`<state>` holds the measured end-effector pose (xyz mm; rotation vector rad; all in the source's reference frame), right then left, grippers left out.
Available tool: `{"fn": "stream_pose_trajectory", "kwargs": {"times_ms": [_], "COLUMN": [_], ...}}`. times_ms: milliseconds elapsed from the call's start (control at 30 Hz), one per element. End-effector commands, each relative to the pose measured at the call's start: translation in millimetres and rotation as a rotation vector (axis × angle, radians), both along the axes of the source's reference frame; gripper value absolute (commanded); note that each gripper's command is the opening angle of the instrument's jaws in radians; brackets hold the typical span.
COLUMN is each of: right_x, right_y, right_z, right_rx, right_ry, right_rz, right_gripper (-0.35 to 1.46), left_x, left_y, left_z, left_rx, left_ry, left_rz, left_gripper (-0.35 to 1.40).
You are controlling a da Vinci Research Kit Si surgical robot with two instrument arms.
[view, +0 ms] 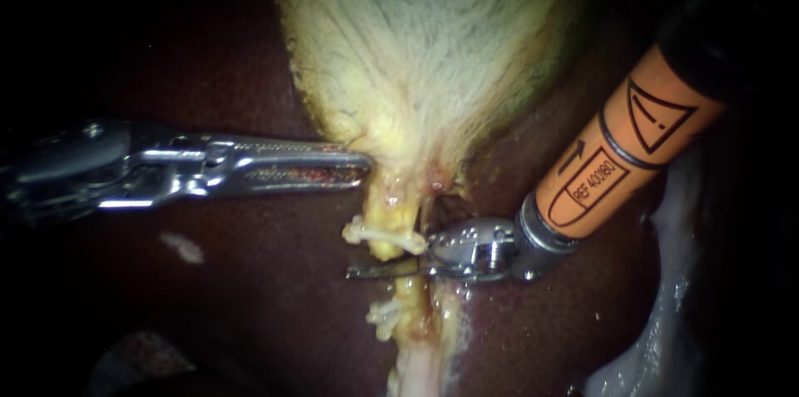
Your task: Go back from the cut left tube
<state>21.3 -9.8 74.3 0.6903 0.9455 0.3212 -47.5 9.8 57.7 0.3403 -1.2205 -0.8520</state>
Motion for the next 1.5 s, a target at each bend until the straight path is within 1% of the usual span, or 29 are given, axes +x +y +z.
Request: {"fn": "stream_pose_trajectory", "kwargs": {"times_ms": [33, 167, 200, 300, 333, 400, 500, 600, 667, 900, 1000, 1100, 1133, 1267, 1367, 1467, 1500], "right_x": [0.0, 0.0, 0.0, 0.0, 0.0, 0.1, 0.2, 0.4, 0.5, 0.3, 0.0, -0.4, -0.7, -2.2, -4.0, -5.7, -6.3], "right_y": [-0.1, -0.4, -0.6, -0.9, -0.9, -1.0, -1.0, -1.0, -1.0, -1.2, -1.7, -2.7, -3.0, -3.8, -3.9, -3.4, -3.1], "right_z": [0.0, 0.0, 0.0, 0.1, 0.1, 0.2, 0.2, 0.2, 0.2, -0.1, -0.8, -2.0, -2.5, -3.7, -4.2, -4.4, -4.5], "right_rx": [0.004, 0.037, 0.041, 0.058, 0.063, 0.063, 0.065, 0.066, 0.067, 0.067, 0.067, 0.066, 0.066, 0.068, 0.052, 0.016, -0.003], "right_ry": [-0.002, -0.018, -0.02, -0.031, -0.034, -0.029, -0.025, -0.018, -0.016, -0.014, -0.011, -0.002, 0.004, 0.021, 0.026, 0.024, 0.021], "right_rz": [0.002, 0.016, 0.017, 0.023, 0.025, 0.029, 0.028, 0.034, 0.035, 0.033, 0.026, 0.011, 0.001, -0.017, -0.019, -0.002, 0.009], "right_gripper": [-0.35, -0.35, -0.15, 0.29, 0.36, 0.56, 0.73, 0.83, 0.86, 0.84, 0.98, 0.99, 1.01, 1.11, 1.2, 1.26, 1.28], "left_x": [0.0, 0.0, 0.0, 0.0, 0.0, 0.0, 0.0, 0.0, 0.0, 0.0, 0.1, 0.2, 0.2, 0.2, 0.2, 0.2, 0.2], "left_y": [0.0, 0.0, 0.0, 0.0, 0.0, 0.0, 0.0, 0.0, 0.0, 0.0, 0.0, 0.0, 0.0, 0.0, 0.0, 0.0, 0.0], "left_z": [0.0, 0.0, 0.0, 0.0, 0.0, 0.0, 0.0, 0.0, 0.0, 0.0, 0.0, 0.0, 0.0, 0.0, 0.0, 0.1, 0.1], "left_rx": [0.0, 0.0, 0.0, 0.0, 0.0, 0.0, 0.0, 0.0, 0.0, 0.0, 0.0, 0.0, 0.0, 0.0, 0.0, 0.0, 0.0], "left_ry": [0.0, 0.0, 0.0, 0.0, 0.0, 0.0, 0.0, 0.0, 0.0, 0.0, 0.0, 0.0, -0.001, -0.001, -0.001, -0.001, -0.001], "left_rz": [0.0, 0.0, 0.0, 0.0, 0.0, 0.0, 0.0, 0.0, 0.0, 0.0, 0.001, 0.001, 0.001, 0.001, 0.002, 0.002, 0.002], "left_gripper": [-0.35, -0.35, -0.35, -0.35, -0.35, -0.35, -0.35, -0.35, -0.35, -0.35, -0.35, -0.35, -0.35, -0.35, -0.35, -0.35, -0.35]}}
